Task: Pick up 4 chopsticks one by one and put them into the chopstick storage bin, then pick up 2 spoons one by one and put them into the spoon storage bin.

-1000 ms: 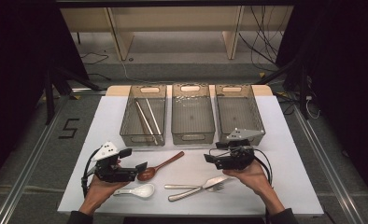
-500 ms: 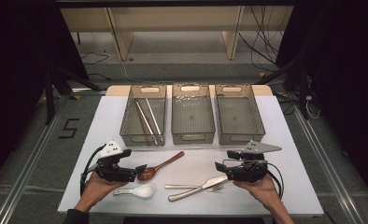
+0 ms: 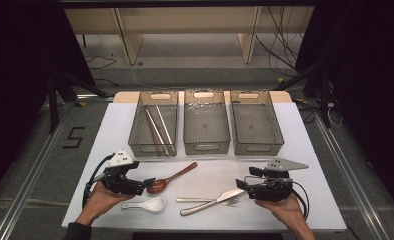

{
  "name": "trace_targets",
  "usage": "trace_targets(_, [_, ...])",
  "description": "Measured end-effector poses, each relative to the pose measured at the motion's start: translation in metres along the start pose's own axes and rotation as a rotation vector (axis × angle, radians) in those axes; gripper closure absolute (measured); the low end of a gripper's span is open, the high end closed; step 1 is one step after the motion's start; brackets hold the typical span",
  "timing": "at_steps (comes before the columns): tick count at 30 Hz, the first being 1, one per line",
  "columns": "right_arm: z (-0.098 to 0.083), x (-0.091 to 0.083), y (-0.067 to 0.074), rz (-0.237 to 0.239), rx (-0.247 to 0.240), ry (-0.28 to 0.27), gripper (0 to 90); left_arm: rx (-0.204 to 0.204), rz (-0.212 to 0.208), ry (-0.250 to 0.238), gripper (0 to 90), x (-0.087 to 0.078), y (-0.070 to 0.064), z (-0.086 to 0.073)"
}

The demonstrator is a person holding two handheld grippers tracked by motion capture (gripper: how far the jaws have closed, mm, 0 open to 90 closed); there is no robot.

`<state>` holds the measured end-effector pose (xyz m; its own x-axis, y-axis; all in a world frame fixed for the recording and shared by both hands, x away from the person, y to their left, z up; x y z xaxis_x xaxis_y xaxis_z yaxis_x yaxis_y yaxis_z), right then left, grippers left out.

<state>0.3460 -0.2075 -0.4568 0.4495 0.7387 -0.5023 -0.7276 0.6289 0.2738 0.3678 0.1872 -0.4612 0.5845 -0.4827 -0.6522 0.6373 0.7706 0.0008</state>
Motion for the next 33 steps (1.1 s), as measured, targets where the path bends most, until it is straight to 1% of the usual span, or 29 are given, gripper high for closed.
trace_targets(4, [-0.004,-0.003,0.000,-0.005,0.007,0.000,29.6,0.018,-0.001,0.029,13.9,0.000,-0.001,-0.002])
trace_targets(8, [-0.008,-0.004,0.001,-0.009,0.008,0.002,29.3,0.057,0.007,0.078,14.0,0.000,-0.002,-0.003])
trace_targets(10, [-0.009,-0.005,0.000,-0.014,0.007,0.003,29.2,0.084,0.004,0.111,14.4,-0.001,-0.002,-0.003])
trace_targets(13, [-0.011,-0.006,-0.001,-0.011,0.017,0.002,29.2,0.123,0.010,0.156,14.8,-0.001,-0.003,-0.003])
trace_targets(15, [-0.012,-0.006,-0.001,-0.011,0.018,0.002,29.2,0.140,0.003,0.182,15.5,-0.001,-0.003,-0.003])
trace_targets(16, [-0.012,-0.006,-0.002,-0.009,0.016,0.004,29.2,0.151,0.001,0.196,15.6,-0.001,-0.004,-0.003])
trace_targets(19, [-0.012,-0.005,0.000,-0.004,0.010,0.007,29.2,0.185,0.001,0.257,16.1,-0.003,-0.004,-0.005])
trace_targets(20, [-0.012,-0.005,0.001,-0.002,0.009,0.008,29.2,0.190,-0.003,0.273,16.2,-0.003,-0.004,-0.005])
trace_targets(26, [-0.013,-0.008,0.004,0.000,-0.003,0.010,29.2,0.267,-0.013,0.375,20.0,-0.002,-0.008,-0.009])
trace_targets(27, [-0.013,-0.008,0.004,-0.002,-0.001,0.010,29.2,0.277,-0.024,0.390,20.7,-0.002,-0.010,-0.010])
trace_targets(28, [-0.014,-0.009,0.005,-0.001,-0.004,0.008,29.2,0.296,-0.027,0.407,21.1,-0.003,-0.011,-0.011])
trace_targets(30, [-0.014,-0.010,0.006,-0.002,-0.002,0.007,29.2,0.319,-0.036,0.446,22.9,-0.003,-0.013,-0.015])
trace_targets(33, [-0.015,-0.011,0.007,-0.001,-0.005,0.009,29.2,0.338,-0.046,0.484,26.3,-0.001,-0.016,-0.023])
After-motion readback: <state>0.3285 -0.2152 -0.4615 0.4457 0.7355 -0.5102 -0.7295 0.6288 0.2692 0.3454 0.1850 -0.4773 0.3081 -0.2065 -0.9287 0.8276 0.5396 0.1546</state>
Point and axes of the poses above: each handheld gripper's, and its own axes: x roughly forward along the jaws, z roughly out of its top, y roughly to its left, the point moved 4 cm from there along x, roughly forward along the jaws, and after that the axes turned 7 degrees about z, right-handed, at the moved point
